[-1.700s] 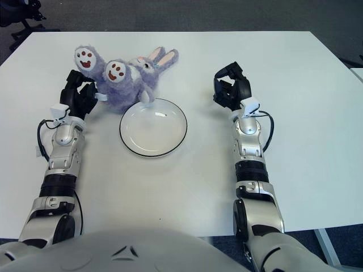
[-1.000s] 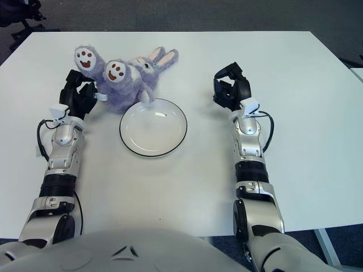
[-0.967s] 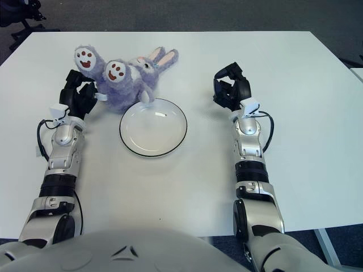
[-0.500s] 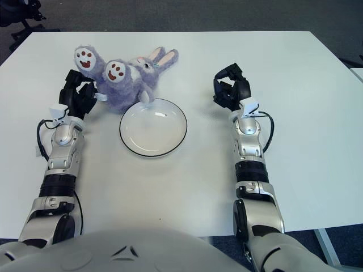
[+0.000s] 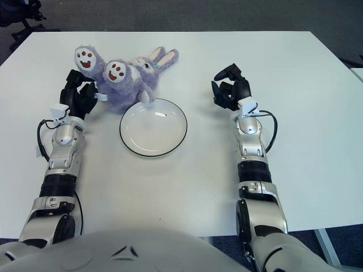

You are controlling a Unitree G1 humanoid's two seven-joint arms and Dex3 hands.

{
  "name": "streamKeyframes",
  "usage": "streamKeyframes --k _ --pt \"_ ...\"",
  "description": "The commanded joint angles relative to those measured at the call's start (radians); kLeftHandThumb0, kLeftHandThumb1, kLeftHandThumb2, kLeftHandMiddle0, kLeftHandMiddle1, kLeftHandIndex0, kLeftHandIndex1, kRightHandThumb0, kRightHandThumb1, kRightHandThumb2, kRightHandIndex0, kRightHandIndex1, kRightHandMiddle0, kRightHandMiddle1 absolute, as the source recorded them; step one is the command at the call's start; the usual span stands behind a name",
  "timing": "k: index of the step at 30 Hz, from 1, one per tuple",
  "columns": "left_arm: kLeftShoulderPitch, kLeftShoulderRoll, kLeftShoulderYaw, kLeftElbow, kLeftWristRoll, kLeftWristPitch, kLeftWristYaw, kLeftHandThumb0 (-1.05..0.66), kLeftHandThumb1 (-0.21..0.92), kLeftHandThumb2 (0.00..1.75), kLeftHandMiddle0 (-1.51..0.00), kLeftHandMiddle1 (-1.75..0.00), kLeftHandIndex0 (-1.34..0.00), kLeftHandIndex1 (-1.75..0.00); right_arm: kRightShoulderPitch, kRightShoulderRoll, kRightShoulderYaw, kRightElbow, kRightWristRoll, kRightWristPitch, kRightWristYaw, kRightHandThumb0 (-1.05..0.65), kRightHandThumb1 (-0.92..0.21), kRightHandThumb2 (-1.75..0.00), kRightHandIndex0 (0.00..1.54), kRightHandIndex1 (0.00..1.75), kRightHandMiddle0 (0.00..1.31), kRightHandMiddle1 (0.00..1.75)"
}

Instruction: Put the doll into the plate.

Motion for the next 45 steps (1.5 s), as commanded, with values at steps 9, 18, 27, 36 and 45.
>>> streamKeyframes --k 9,18,27,36,45 --pt "-0.011 0.0 -0.004 0.002 0.009 -0.012 0.006 -0.35 0.92 0.42 -0.61 -1.59 -0.31 -1.64 -0.011 -0.114 0.117 0.04 -0.398 -0.14 -0.314 -0.42 -0.85 -0.03 0.51 0.38 0.23 0.73" --pt "-0.005 0.0 -0.006 -0.005 0.01 -0.012 0.006 -0.35 0.92 0.41 -0.61 -1.59 -0.31 -1.63 -0.087 -0.132 0.184 0.073 -0.51 -0.157 -0.464 -0.54 -0.82 0.0 0.51 0.07 0.26 0.69" --pt "-0.002 0.0 -0.008 -0.003 0.014 -0.014 0.006 -0.35 0.92 0.41 -0.61 -1.59 -0.31 -1.63 -0.152 -0.195 0.25 -0.093 -0.594 0.053 -0.235 -0.61 -0.83 0.0 0.38 0.0 0.24 0.22" --pt "-0.007 -0.002 -0.01 0.004 0.018 -0.014 0.009 -0.35 0.92 0.41 -0.61 -1.58 -0.31 -1.63 -0.203 -0.197 0.3 -0.19 -0.651 0.194 -0.119 -0.74 -0.89 -0.02 0.29 0.01 0.19 0.06" --pt "-0.011 -0.004 -0.011 0.013 0.021 -0.017 0.009 -0.35 0.92 0.41 -0.61 -1.58 -0.31 -1.63 -0.276 -0.19 0.364 -0.12 -0.696 0.145 -0.207 -0.68 -0.89 0.0 0.3 0.01 0.25 0.06"
